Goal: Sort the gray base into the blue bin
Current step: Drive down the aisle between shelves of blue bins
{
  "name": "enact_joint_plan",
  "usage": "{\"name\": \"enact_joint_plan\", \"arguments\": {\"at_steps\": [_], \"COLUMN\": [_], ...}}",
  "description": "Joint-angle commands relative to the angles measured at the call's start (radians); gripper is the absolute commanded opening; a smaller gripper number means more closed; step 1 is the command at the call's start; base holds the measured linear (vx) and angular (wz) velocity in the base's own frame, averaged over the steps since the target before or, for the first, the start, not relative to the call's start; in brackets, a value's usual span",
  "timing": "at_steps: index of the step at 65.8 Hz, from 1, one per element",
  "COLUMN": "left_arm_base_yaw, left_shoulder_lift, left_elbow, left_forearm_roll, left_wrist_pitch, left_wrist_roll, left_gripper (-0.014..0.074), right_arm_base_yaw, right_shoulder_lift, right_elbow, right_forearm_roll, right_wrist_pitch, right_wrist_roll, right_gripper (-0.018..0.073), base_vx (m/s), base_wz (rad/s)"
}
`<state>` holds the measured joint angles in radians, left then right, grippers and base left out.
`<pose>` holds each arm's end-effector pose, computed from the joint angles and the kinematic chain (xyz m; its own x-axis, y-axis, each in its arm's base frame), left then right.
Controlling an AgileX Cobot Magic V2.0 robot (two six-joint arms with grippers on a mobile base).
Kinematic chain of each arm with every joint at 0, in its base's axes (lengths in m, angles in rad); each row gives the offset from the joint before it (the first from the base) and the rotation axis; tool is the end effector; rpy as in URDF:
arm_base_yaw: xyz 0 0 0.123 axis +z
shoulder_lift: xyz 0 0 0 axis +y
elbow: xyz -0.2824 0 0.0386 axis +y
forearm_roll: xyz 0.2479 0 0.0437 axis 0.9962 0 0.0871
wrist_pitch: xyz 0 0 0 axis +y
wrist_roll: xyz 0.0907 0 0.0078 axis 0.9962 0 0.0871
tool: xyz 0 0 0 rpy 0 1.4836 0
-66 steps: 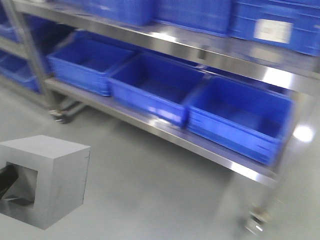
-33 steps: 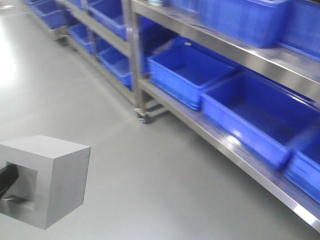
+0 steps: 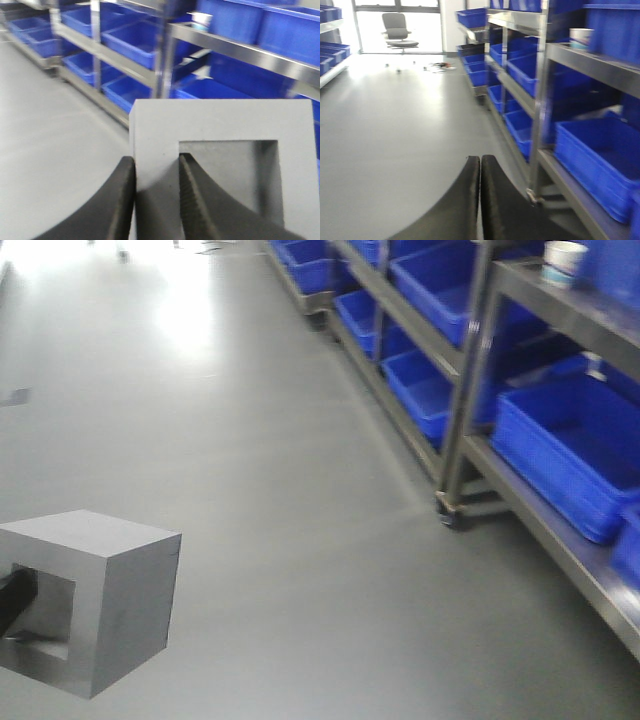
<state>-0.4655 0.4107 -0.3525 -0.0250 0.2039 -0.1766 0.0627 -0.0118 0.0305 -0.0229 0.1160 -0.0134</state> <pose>0.0857 -0.0436 0.2844 -0.2429 -0.1015 -0.9647 0.4131 0.8890 -0.1975 0.0567 0.0033 0.1929 -0.0452 -0.0390 -0.9982 -0.0617 0.9974 -0.0362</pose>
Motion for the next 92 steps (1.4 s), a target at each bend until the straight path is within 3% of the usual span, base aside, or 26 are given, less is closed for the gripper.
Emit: {"name": "enact_joint_plan", "arguments": {"at_steps": [1,32,92], "left_arm_base_yaw": [-0.007,-0.006,-0.006], "left_shoulder_lift": [0.003,0.003,0.003], "left_elbow": [-0.03,-0.03,-0.03], "left_forearm_roll": [-0.006,-0.006,-0.006], "left_wrist_pitch": [-0.11,-0.111,-0.111], "left_wrist_roll": [-0.007,-0.007,-0.007], "left_gripper": [-0.0006,-0.0006,-0.0006], "right_arm_base_yaw": [0.0,0.0,0.0], "right_shoulder_lift": [-0.011,-0.011,-0.011], "right_elbow": [0.014,0.014,0.014], "right_forearm_roll": [-0.01,-0.01,-0.01], "right_wrist_pitch": [-0.077,-0.077,-0.077], "right_wrist_roll": [-0.005,-0.005,-0.005], "right_gripper": [-0.0009,-0.0009,-0.0009], "base_vx": [0.26,0.28,0.38], "base_wz": [0.76,0.5,0.03]}}
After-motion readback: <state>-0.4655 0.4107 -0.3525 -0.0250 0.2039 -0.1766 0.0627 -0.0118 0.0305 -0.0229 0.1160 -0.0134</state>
